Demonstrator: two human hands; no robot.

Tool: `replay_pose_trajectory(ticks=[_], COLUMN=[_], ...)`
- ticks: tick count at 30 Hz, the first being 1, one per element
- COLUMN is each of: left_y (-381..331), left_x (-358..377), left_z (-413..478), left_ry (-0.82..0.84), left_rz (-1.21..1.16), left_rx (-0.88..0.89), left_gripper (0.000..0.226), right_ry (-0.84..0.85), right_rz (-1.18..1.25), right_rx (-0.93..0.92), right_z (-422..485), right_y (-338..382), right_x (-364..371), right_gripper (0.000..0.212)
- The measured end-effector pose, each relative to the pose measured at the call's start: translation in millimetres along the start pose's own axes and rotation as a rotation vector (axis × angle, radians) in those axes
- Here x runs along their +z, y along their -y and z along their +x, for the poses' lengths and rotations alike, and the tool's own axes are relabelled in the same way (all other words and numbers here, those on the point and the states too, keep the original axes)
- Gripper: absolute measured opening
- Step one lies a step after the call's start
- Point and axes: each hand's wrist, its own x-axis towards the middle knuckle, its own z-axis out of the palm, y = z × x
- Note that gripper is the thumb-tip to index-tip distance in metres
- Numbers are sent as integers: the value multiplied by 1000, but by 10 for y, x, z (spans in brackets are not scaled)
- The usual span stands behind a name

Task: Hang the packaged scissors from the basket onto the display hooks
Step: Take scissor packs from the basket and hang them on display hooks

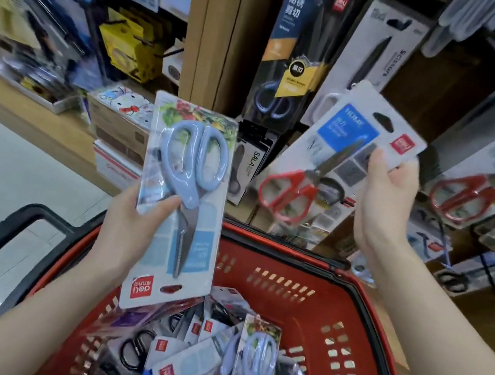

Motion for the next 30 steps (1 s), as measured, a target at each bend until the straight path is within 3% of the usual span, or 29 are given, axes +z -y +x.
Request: replay_pose_trajectory(ticks=[3,7,10,14,20,23,26,30], left_y=[-39,-74,-78,-25,82,123,128,117], left_x=[-8,-14,-12,-7,-28,-12,43,118], left_z=[162,343,419,474,552,613,636,632], left_ry=[-58,-84,-83,-77,-72,-78,-64,-44], left_rz=[-33,-85,-115,-116,-90,-110,-116,-22], left_rx=[1,5,16,10,10,-1,11,58], left_gripper=[11,14,15,17,16,14,16,16], right_ry=[112,263,336,414,284,207,266,387], right_rz=[-167,-495,-602,-693,-674,-574,-600,-609], right_rx=[-77,-9,40,114,249,334,231,-95], right_z=[79,56,-43,-80,56,131,87,-187], right_y=[-1,-251,-538,-992,-1415,-1515,-1412,-1044], right_x=[37,60,70,57,127,161,191,167], right_gripper=[17,28,32,14,20,10,12,20])
